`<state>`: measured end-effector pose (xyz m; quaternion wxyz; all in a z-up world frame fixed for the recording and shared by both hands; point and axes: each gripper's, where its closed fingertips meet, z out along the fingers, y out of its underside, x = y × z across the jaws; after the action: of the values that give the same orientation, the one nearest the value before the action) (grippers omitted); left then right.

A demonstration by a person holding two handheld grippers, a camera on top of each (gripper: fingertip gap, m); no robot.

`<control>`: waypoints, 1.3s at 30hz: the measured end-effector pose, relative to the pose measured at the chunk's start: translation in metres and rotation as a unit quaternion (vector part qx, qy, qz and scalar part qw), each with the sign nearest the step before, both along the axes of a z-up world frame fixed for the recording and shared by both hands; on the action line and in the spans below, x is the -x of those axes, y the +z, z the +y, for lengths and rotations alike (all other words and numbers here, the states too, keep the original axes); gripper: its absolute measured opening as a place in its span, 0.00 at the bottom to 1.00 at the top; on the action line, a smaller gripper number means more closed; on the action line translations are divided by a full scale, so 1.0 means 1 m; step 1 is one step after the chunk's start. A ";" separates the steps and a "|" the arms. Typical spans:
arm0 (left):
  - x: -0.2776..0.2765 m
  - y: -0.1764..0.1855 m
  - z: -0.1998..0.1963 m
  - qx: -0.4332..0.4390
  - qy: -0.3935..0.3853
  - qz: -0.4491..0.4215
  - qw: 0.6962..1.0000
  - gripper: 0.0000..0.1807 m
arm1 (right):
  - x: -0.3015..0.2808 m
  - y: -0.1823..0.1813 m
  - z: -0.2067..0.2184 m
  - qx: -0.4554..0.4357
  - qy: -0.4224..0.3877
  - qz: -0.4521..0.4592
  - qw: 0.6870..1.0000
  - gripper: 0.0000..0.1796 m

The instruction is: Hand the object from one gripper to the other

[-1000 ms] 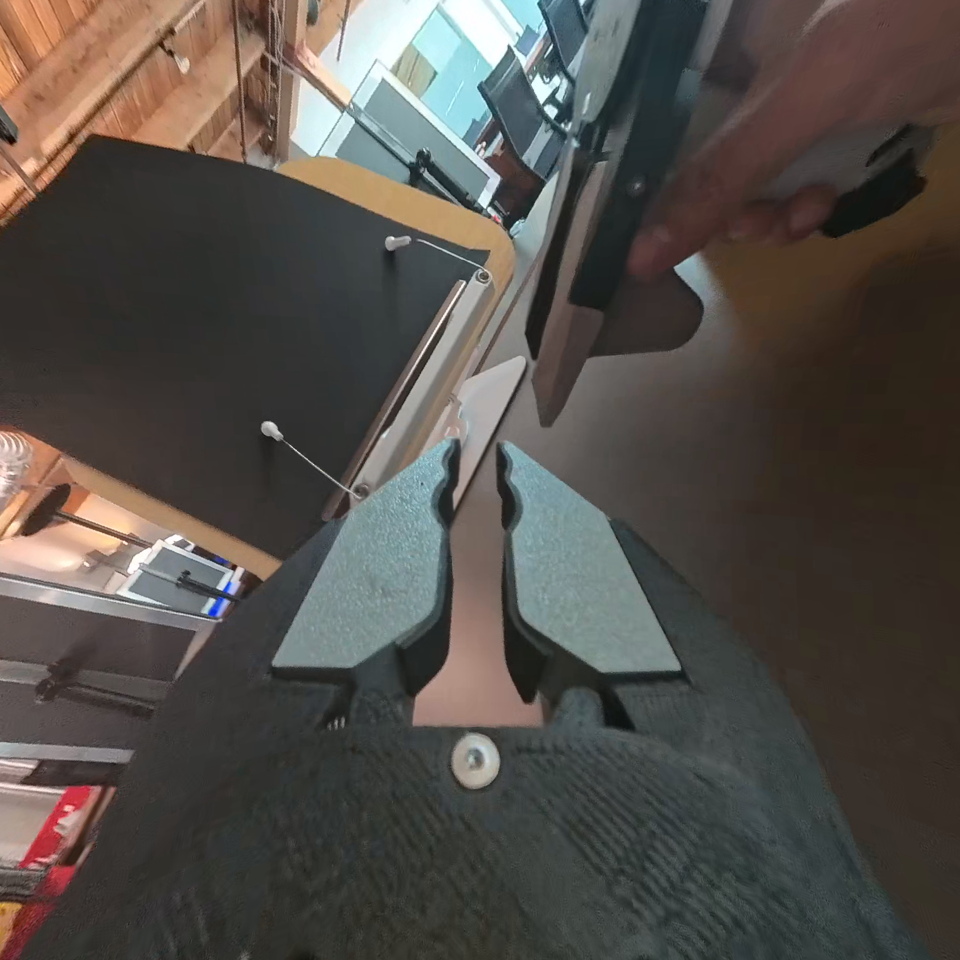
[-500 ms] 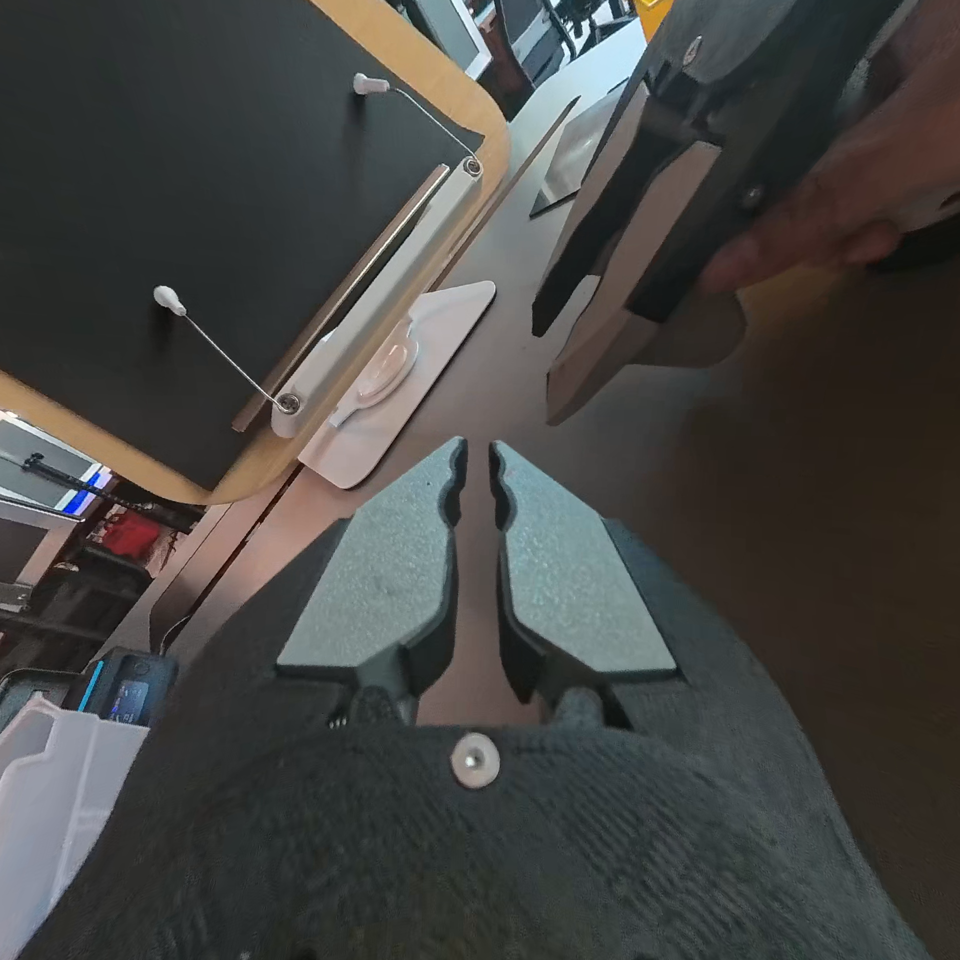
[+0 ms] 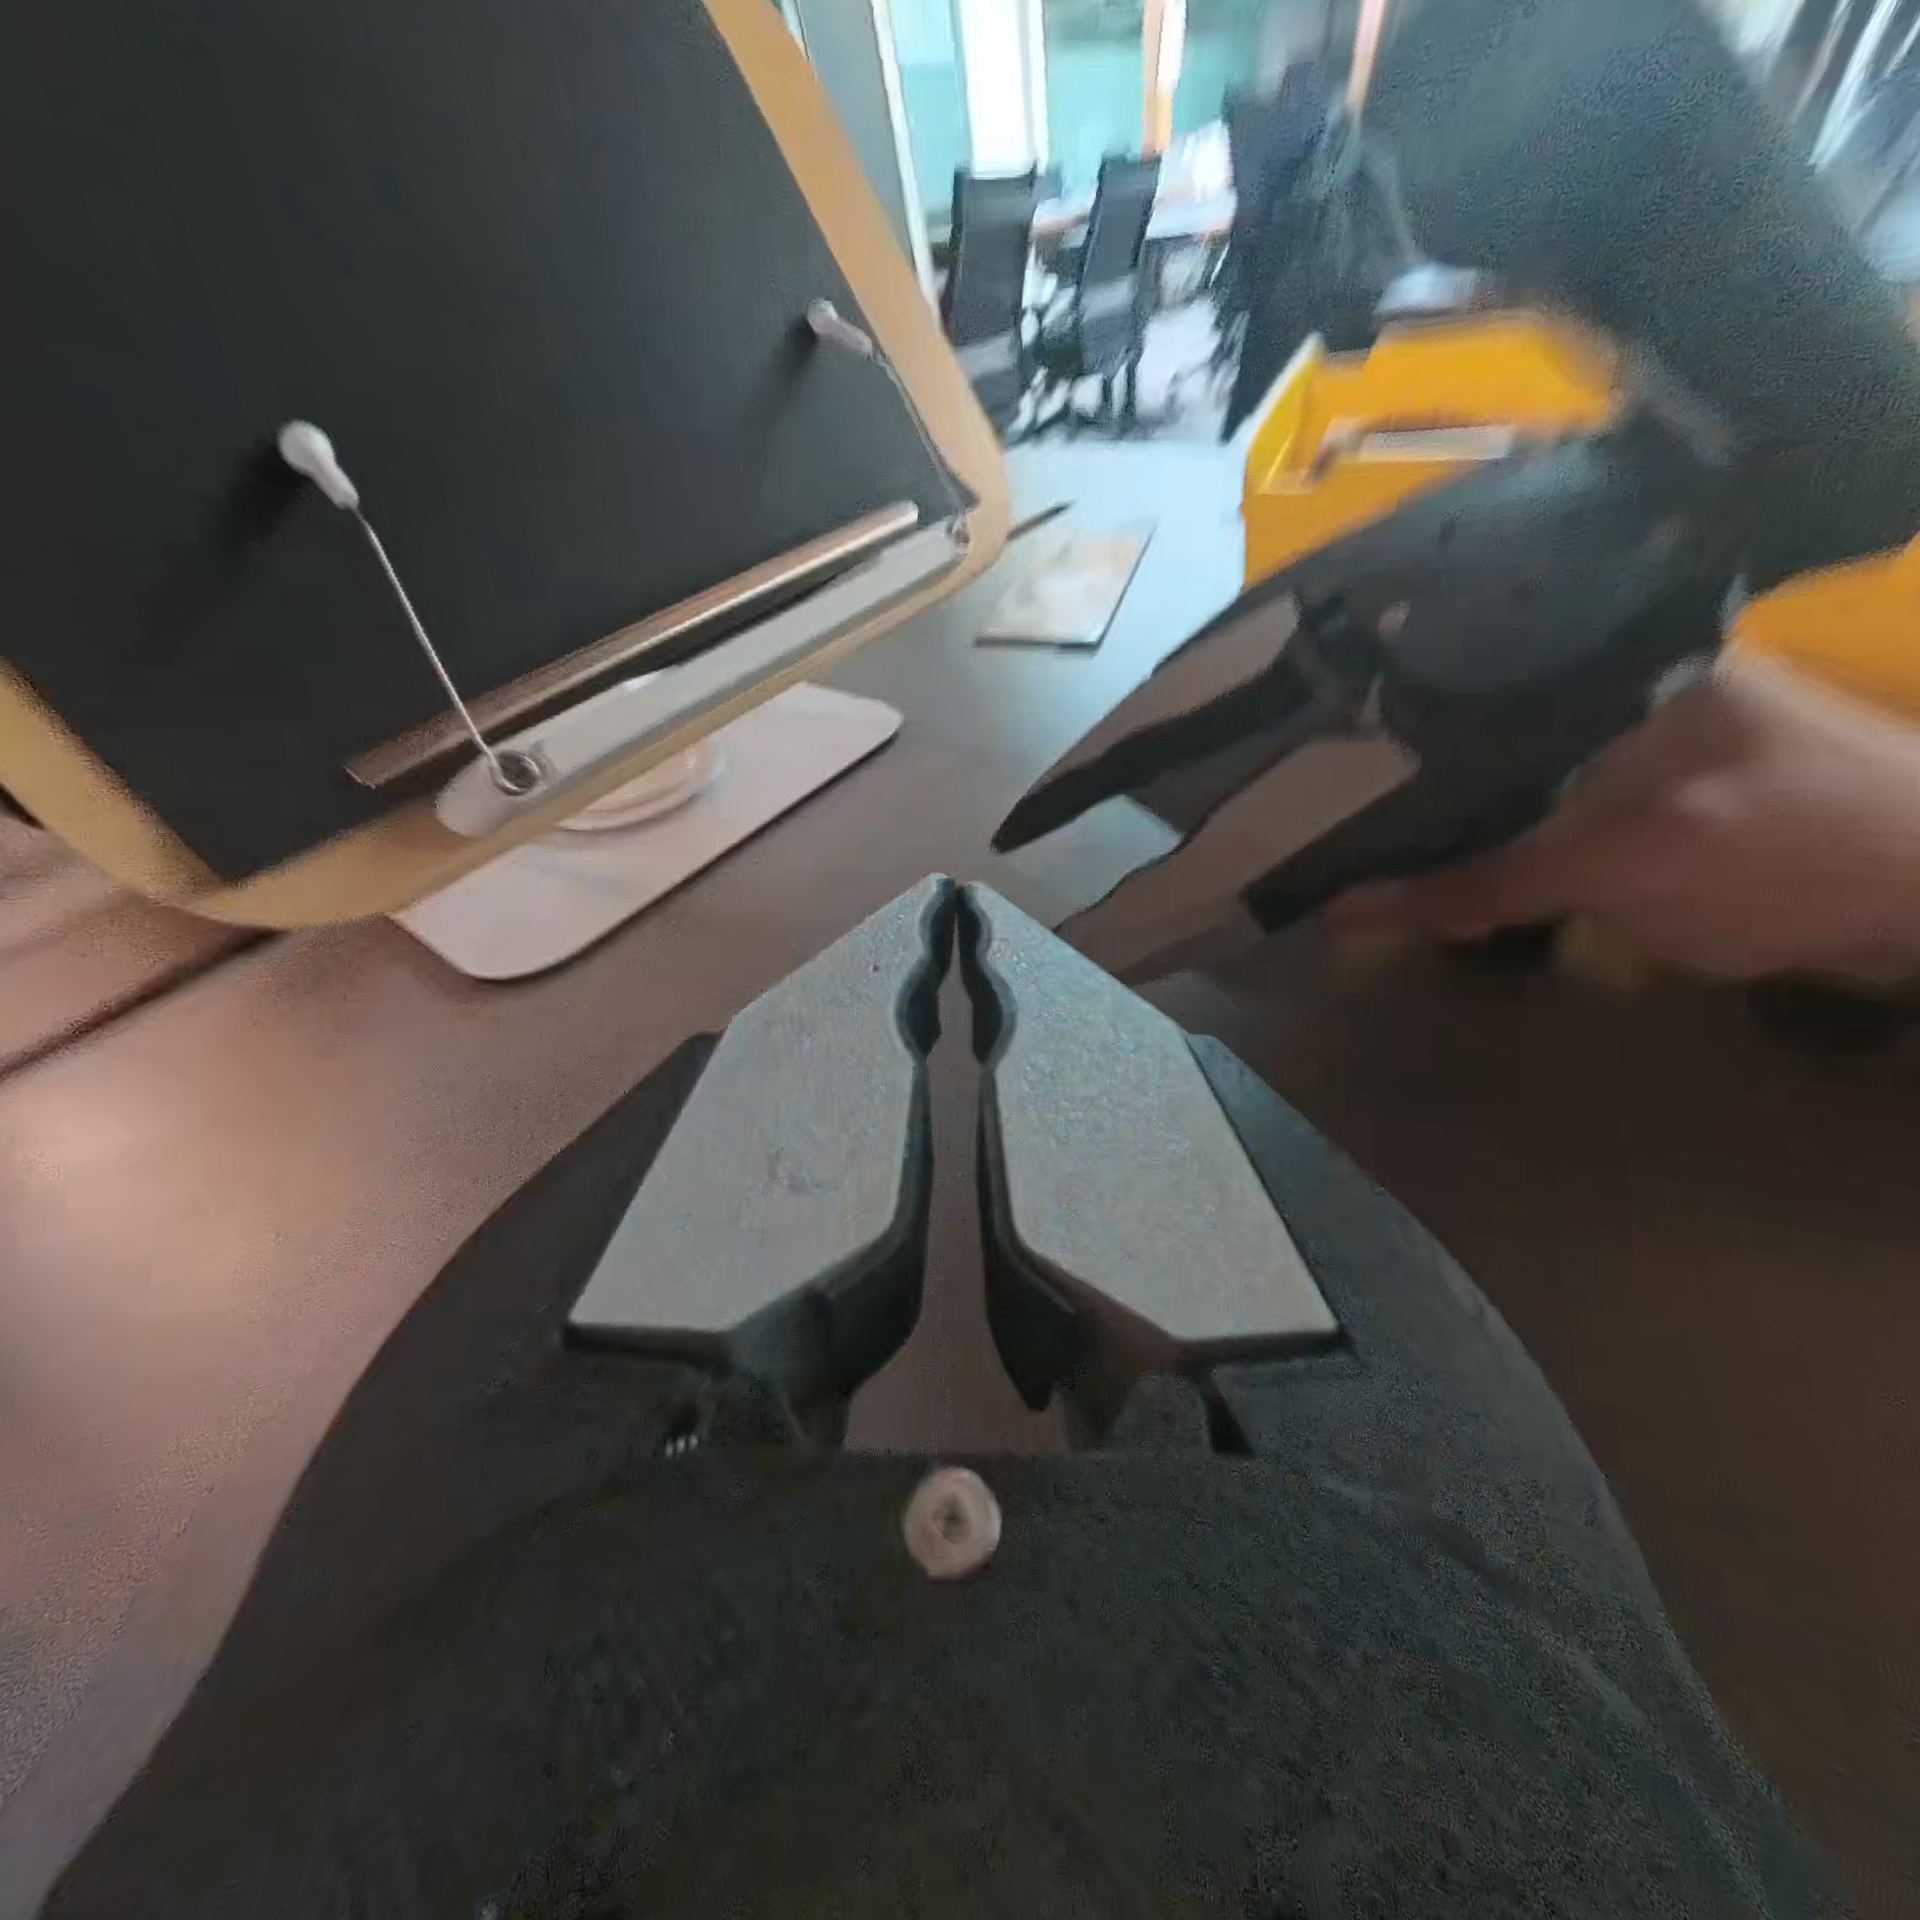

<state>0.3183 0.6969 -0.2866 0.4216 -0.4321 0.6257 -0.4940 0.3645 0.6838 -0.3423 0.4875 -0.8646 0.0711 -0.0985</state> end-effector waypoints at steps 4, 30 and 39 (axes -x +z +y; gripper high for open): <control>0.004 0.020 0.005 0.142 -0.033 0.003 0.989 0.00 | 0.000 0.002 0.000 -0.007 0.000 0.004 1.000 0.31; 0.006 -0.011 -0.029 0.266 -0.115 0.153 0.945 0.00 | 0.004 0.003 0.002 -0.008 0.007 0.004 1.000 0.28; 0.003 -0.017 -0.014 0.280 -0.079 0.163 0.943 0.00 | 0.003 0.004 0.001 -0.012 0.003 0.009 1.000 0.29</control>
<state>0.3154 0.6834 -0.3035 0.1362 -0.5565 0.5544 -0.6036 0.3615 0.6849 -0.3382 0.4972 -0.8600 0.0738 -0.0880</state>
